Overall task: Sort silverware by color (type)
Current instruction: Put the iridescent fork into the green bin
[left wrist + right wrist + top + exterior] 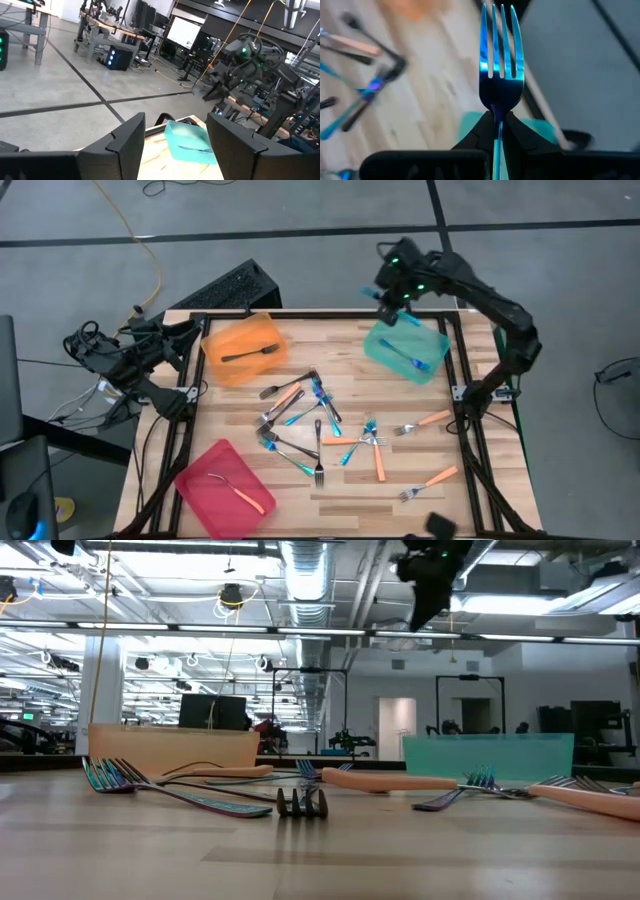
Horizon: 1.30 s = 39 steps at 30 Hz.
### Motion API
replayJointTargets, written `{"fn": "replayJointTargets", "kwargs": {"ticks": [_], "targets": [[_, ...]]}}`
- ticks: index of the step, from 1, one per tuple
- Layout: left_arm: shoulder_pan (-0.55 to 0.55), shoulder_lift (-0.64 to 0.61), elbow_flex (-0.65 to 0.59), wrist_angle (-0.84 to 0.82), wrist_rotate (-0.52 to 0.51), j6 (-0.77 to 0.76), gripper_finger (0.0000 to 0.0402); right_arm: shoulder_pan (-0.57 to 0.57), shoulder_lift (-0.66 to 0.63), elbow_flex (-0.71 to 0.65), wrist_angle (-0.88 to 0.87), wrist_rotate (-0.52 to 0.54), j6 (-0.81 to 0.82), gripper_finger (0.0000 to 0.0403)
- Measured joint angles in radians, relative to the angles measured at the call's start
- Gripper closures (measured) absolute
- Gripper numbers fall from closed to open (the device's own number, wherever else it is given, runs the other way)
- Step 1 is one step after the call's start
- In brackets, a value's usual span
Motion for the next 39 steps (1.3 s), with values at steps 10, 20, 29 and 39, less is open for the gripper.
{"fn": "replayJointTargets", "kwargs": {"ticks": [10, 20, 29, 39], "targets": [[0.000, 0.000, 0.000, 0.000, 0.000, -0.013, 0.0205, -0.133, -0.178, -0.318, 0.086, 0.028, 0.012, 0.0361], [0.000, 0.000, 0.000, 0.000, -0.006, -0.015, 0.0205, -0.165, -0.265, -0.717, 0.471, 0.016, 0.020, 0.0361], [0.000, 0.000, 0.000, -0.002, -0.007, -0.014, 0.0205, -0.179, -0.265, -0.935, 0.696, 0.002, -0.026, 0.0361], [0.000, 0.000, 0.000, -0.008, -0.007, -0.015, 0.0205, -0.196, -0.265, -1.066, 0.795, -0.022, -0.036, 0.0361]]}}
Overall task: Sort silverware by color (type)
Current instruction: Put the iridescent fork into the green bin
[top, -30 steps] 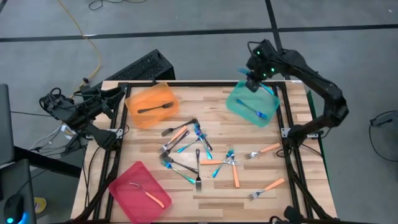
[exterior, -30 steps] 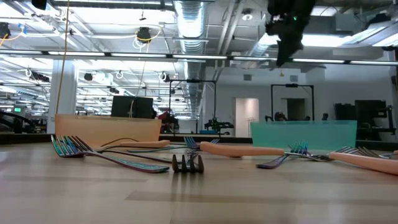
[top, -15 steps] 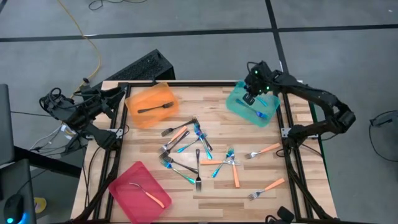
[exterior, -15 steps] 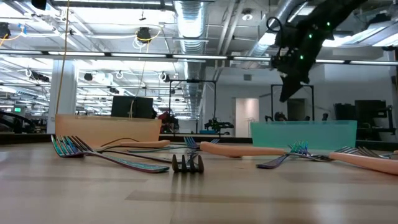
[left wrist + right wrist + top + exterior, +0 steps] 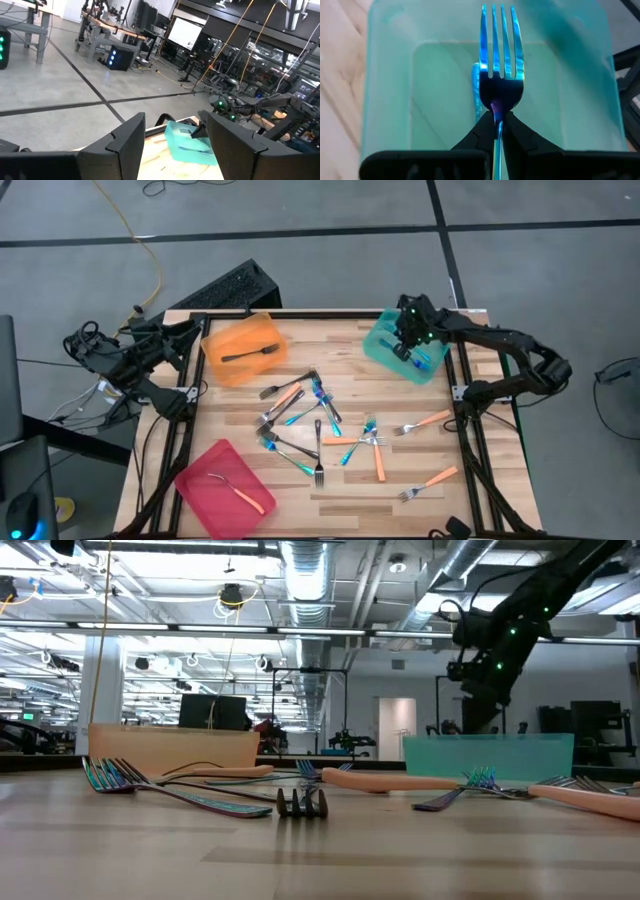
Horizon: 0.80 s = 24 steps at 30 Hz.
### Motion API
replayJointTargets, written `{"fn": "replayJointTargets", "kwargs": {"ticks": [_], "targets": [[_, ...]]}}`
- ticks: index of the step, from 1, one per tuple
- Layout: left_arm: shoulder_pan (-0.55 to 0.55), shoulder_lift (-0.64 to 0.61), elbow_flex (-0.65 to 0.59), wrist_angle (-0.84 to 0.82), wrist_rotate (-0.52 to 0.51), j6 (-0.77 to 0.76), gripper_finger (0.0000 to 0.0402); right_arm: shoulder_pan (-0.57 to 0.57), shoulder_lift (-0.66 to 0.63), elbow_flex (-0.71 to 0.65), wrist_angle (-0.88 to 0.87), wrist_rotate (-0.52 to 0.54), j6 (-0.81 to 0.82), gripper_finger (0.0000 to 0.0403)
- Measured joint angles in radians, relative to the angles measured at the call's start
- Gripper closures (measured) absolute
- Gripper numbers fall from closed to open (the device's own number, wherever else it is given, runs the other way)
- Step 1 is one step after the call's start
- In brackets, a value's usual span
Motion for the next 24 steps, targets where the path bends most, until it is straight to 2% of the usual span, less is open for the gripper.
{"fn": "replayJointTargets", "kwargs": {"ticks": [6, 18, 24], "targets": [[0.000, 0.000, 0.000, -0.002, 0.000, 0.000, 0.0205, -0.028, 0.006, -0.061, 0.062, -0.004, -0.019, 0.0361], [0.000, 0.000, 0.000, -0.001, 0.000, 0.000, 0.0205, -0.047, 0.159, -0.065, 0.101, -0.029, -0.079, 0.0361], [0.000, 0.000, 0.000, 0.000, 0.000, -0.006, 0.0205, -0.022, 0.182, -0.065, 0.113, -0.029, -0.071, 0.0361]]}}
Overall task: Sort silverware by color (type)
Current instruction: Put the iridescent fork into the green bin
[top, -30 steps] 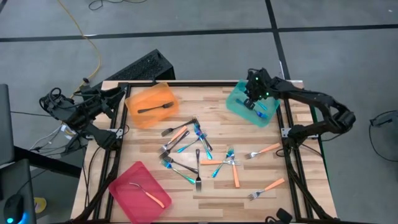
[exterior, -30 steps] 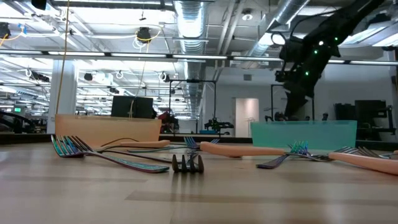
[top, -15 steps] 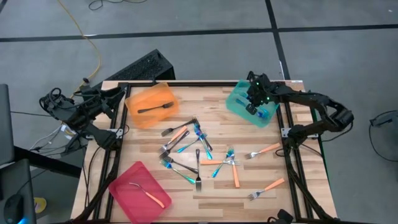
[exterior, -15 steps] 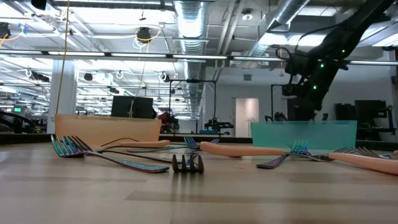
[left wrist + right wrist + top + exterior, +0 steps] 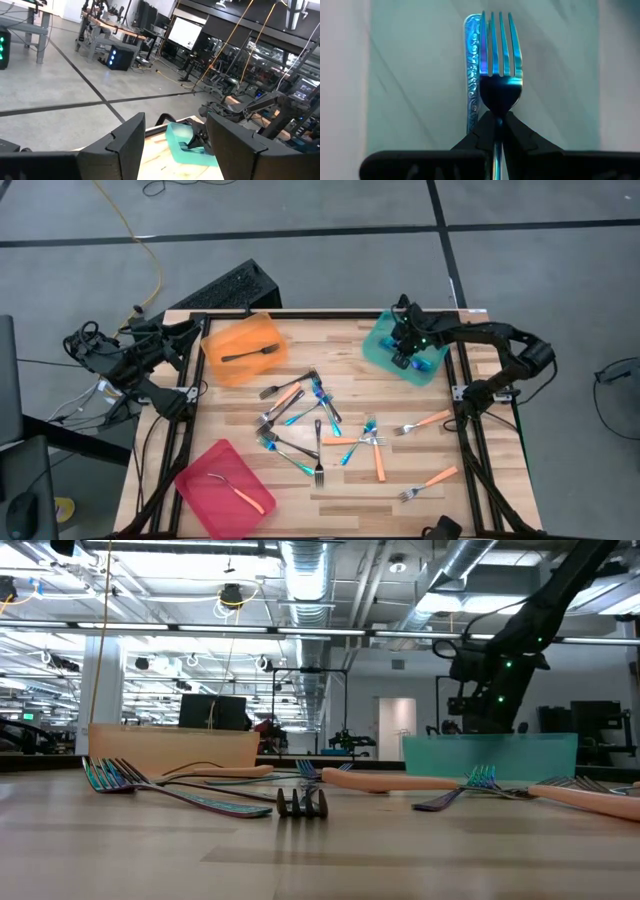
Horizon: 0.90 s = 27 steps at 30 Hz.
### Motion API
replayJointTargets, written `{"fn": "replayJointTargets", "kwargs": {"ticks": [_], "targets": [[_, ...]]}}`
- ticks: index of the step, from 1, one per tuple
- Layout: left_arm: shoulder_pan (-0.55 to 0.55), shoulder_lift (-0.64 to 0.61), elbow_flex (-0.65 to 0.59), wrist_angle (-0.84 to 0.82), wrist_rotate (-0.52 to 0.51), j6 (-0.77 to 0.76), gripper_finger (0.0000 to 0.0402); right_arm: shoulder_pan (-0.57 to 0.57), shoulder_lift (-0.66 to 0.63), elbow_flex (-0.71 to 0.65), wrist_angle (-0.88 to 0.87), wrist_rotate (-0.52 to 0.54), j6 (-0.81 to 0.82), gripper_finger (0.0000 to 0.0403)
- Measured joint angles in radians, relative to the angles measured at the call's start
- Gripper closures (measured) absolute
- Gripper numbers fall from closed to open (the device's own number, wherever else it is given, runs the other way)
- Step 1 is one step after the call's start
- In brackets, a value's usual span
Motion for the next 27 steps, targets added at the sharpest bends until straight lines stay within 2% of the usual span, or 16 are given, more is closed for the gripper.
{"fn": "replayJointTargets", "kwargs": {"ticks": [6, 27], "targets": [[0.000, 0.000, 0.000, 0.000, 0.000, -0.006, 0.0205, -0.008, 0.000, 0.000, 0.000, 0.002, 0.056, 0.0353], [0.000, 0.000, 0.000, 0.000, 0.000, -0.006, 0.0205, -0.004, -0.001, 0.000, -0.002, 0.002, 0.059, 0.0342]]}}
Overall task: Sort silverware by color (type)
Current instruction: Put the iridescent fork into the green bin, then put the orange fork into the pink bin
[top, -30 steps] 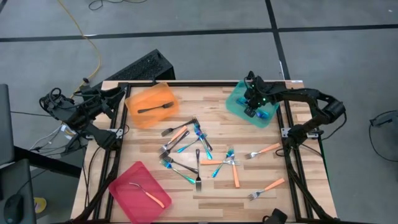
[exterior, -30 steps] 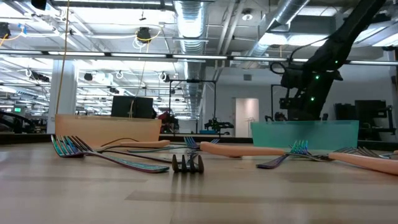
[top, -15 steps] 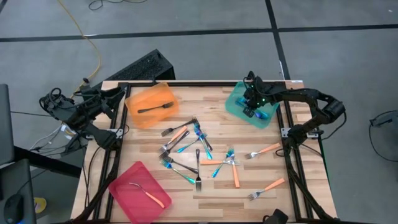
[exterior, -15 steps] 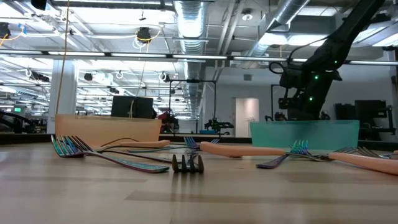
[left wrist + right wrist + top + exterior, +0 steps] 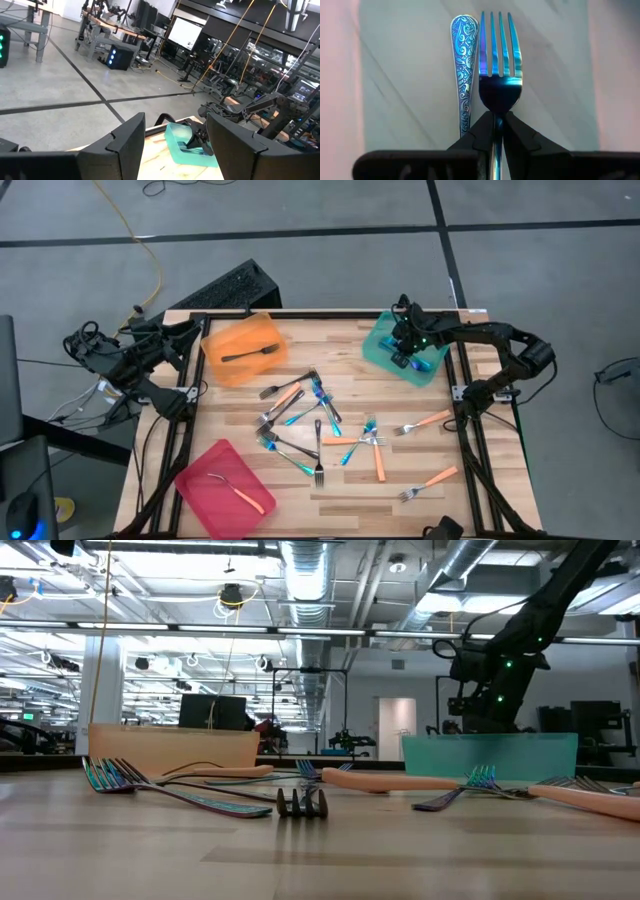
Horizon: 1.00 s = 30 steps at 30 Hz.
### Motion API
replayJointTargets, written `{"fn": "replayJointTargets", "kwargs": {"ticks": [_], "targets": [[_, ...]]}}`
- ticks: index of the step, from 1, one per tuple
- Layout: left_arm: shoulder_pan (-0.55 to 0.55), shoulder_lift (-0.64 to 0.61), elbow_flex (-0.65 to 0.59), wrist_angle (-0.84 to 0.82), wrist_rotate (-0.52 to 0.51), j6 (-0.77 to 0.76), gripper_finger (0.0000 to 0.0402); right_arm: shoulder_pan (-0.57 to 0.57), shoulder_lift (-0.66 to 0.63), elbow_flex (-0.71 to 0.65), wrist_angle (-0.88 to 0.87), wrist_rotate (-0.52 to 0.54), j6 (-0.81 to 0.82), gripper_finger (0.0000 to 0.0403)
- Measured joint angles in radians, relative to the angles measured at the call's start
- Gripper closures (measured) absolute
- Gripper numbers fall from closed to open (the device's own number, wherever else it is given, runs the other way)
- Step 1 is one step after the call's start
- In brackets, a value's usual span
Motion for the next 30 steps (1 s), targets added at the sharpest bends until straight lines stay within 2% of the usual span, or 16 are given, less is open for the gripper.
{"fn": "replayJointTargets", "kwargs": {"ticks": [6, 15, 20, 30], "targets": [[0.000, 0.000, 0.000, 0.000, 0.000, 0.000, 0.0205, 0.000, 0.000, 0.000, -0.002, 0.000, 0.000, 0.0337], [0.000, 0.000, 0.000, 0.000, 0.000, 0.000, 0.0205, 0.018, -0.001, 0.000, -0.010, -0.003, -0.003, 0.0295], [0.000, 0.000, 0.000, 0.000, 0.000, 0.000, 0.0205, 0.021, -0.001, 0.003, -0.019, 0.000, 0.003, 0.0290], [0.000, 0.000, 0.000, 0.000, 0.000, 0.005, 0.0205, -0.002, -0.005, 0.203, -0.173, 0.004, 0.000, 0.0290]]}}
